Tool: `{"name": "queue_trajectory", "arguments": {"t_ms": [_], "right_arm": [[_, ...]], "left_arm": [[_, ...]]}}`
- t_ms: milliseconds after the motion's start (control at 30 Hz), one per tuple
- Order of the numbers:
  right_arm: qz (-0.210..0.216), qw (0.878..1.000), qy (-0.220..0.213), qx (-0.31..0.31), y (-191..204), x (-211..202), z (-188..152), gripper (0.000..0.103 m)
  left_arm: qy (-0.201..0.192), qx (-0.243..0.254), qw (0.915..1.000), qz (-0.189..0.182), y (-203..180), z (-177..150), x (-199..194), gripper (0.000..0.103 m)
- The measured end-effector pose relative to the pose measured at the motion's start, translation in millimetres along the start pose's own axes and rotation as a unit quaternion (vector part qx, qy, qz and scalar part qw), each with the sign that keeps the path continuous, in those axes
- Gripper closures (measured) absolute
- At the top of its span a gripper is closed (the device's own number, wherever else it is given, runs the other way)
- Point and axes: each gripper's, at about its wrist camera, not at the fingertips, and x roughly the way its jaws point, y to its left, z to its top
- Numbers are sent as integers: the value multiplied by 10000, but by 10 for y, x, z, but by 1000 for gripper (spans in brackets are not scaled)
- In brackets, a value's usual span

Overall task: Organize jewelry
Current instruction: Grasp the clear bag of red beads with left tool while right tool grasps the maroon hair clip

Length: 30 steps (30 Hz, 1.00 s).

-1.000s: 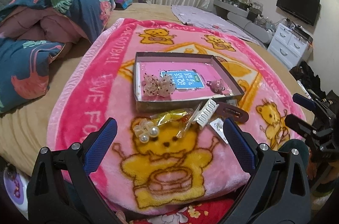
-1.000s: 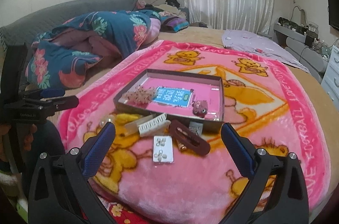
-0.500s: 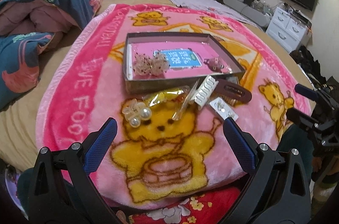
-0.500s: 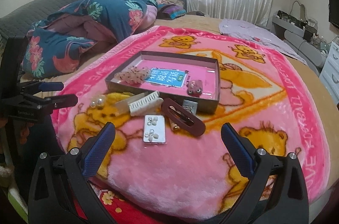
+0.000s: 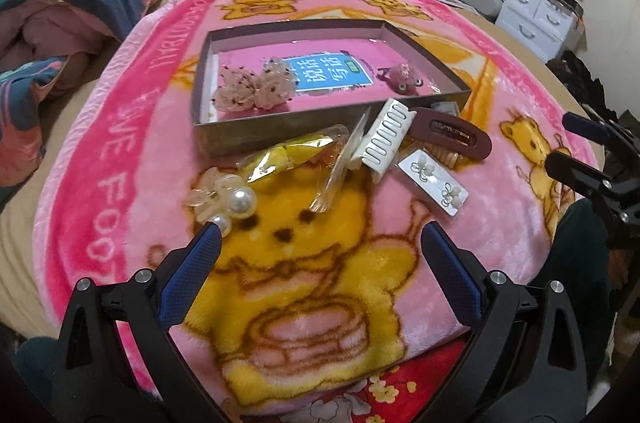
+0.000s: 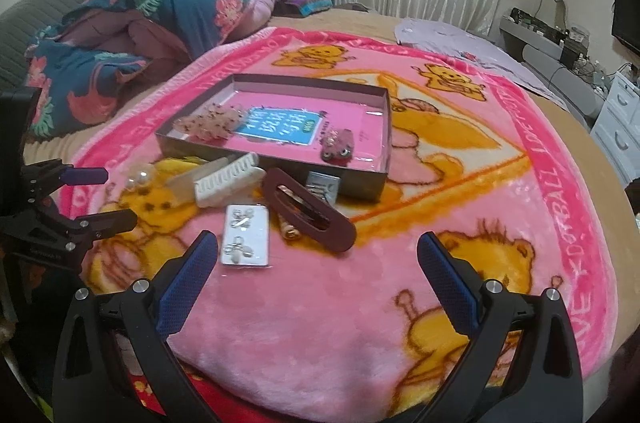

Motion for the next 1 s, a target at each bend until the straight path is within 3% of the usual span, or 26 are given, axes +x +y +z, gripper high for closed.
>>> {"name": "queue_trajectory", "arguments": {"t_ms": [233,367,500,800,933,1000], "right_arm": [[-170,9991,267,-288,14,379,83,4],[-148,9981,351,-478,106,550,125,4],[-537,9940,368,-878,237,753,149,4],[-847,9861,385,-1379,399,997,105,6],[-979,9838,441,-1437,365,1078,98,24],[-814,9863,420,-1375,342,1085,86,31]], "left_arm": [[53,-4,10000,-77,27,55,173,24],[101,-39,9998,-163,47,92,252,42],[138,-82,9992,-367,41,124,315,53],[196,-89,9987,-456,56,175,442,63],[250,-163,9980,-556,75,182,513,70],[250,-137,9977,-607,67,197,537,73]]}}
